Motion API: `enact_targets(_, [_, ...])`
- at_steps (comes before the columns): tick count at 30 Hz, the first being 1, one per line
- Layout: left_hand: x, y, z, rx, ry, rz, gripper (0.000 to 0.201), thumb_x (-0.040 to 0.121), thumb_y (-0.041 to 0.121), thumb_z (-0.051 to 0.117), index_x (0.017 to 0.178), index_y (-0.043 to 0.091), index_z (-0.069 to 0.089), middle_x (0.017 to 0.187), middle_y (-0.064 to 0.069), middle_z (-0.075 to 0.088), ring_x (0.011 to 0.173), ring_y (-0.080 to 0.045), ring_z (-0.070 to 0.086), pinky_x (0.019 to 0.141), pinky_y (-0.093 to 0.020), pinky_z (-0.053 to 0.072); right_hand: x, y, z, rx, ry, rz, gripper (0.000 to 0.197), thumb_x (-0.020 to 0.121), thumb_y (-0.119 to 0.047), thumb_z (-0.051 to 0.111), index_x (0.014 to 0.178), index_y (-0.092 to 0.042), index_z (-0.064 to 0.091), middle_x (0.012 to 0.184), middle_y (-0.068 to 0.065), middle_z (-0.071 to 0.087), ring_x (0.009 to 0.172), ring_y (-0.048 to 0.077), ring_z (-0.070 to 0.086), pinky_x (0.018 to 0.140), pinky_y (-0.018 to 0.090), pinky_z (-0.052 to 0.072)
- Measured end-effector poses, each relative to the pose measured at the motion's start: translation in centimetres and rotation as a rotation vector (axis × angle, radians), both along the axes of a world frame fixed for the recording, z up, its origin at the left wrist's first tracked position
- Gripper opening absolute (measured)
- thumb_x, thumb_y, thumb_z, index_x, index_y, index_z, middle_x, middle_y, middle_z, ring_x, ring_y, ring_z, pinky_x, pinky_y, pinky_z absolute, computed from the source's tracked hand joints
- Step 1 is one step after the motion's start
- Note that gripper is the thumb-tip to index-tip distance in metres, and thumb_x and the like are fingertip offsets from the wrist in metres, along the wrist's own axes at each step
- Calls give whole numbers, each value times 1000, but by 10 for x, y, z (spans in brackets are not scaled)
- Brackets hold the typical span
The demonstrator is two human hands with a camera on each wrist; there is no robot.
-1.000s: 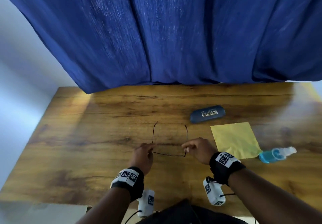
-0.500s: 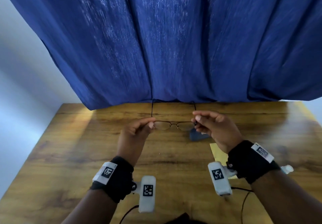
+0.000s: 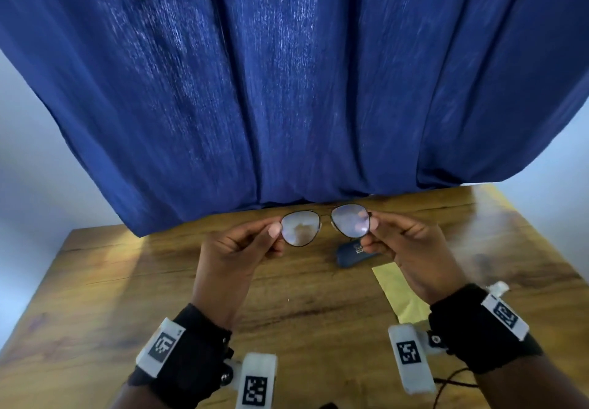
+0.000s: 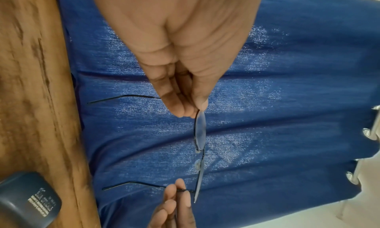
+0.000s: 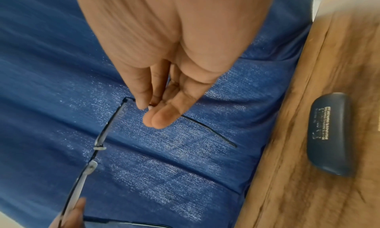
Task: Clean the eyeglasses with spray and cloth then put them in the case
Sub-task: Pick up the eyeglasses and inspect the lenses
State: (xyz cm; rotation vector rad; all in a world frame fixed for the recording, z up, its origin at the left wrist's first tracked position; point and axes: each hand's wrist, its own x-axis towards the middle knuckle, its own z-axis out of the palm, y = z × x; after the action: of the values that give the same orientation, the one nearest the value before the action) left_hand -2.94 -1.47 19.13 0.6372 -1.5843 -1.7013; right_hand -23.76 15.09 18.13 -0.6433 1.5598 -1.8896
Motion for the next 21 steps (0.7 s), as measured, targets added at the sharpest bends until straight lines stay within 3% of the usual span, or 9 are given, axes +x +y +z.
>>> enact_targets(3, [8, -1, 1, -9, 0, -21, 19, 92, 12, 70, 108, 8, 80, 80, -9, 78, 74, -14, 71, 71, -22, 59, 13, 4, -2, 0, 27, -47, 26, 79, -30, 77, 101, -17, 82, 87, 19, 77, 75, 23, 73, 70, 27, 61])
enact_targets(7, [17, -2, 3, -43, -15, -43, 22, 89, 19, 71, 107, 11, 80, 81, -12, 78, 76, -20, 73, 75, -27, 61, 26, 9, -4, 11, 62, -63, 52, 68, -54, 85, 105, -19, 81, 89, 18, 77, 77, 24, 73, 71, 30, 60])
enact_targets(11, [21, 2, 3, -134, -50, -36, 18, 90, 19, 72, 105, 16, 81, 81, -8, 78, 76, -21, 74, 76, -34, 61, 34, 16, -3, 29, 90, -92, 22, 79, -34, 74, 98, -25, 82, 84, 16, 77, 75, 24, 73, 69, 31, 61])
enact_targets(21, [-2, 45, 28, -325, -68, 26, 17, 89, 21, 74, 105, 22, 80, 86, 1, 81, 81, -20, 78, 78, -47, 66, 5, 39, -7, 76, 98, -47, 17, 92, -9, 69, 106, -8, 79, 75, 18, 74, 67, 23, 69, 68, 34, 61])
